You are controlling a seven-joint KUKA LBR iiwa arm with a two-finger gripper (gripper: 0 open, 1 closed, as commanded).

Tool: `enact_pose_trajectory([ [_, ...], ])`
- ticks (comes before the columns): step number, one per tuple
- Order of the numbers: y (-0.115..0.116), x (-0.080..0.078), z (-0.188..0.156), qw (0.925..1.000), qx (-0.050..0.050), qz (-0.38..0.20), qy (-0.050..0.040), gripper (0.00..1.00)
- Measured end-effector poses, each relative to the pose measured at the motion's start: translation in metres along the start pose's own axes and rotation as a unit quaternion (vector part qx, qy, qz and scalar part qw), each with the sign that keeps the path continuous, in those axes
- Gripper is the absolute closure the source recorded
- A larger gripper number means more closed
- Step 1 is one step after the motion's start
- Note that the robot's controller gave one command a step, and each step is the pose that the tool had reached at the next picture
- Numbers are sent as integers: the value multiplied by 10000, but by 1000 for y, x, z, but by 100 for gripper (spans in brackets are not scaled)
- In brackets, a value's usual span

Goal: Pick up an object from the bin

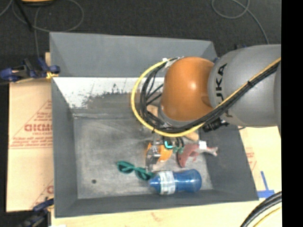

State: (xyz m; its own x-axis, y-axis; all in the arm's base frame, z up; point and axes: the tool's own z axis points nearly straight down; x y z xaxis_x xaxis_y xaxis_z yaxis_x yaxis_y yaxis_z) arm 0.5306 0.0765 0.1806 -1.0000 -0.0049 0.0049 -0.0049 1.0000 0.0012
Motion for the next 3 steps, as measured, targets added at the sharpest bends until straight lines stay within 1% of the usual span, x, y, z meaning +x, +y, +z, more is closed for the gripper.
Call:
enact_pose_trajectory([
  [1,0,-2,-4,10000,-4,9,-38,0],
  [2,-1,0,-1,10000,-7,-10,-67,0],
  [3,-17,-3,38,9921,11,-1255,-32,0],
])
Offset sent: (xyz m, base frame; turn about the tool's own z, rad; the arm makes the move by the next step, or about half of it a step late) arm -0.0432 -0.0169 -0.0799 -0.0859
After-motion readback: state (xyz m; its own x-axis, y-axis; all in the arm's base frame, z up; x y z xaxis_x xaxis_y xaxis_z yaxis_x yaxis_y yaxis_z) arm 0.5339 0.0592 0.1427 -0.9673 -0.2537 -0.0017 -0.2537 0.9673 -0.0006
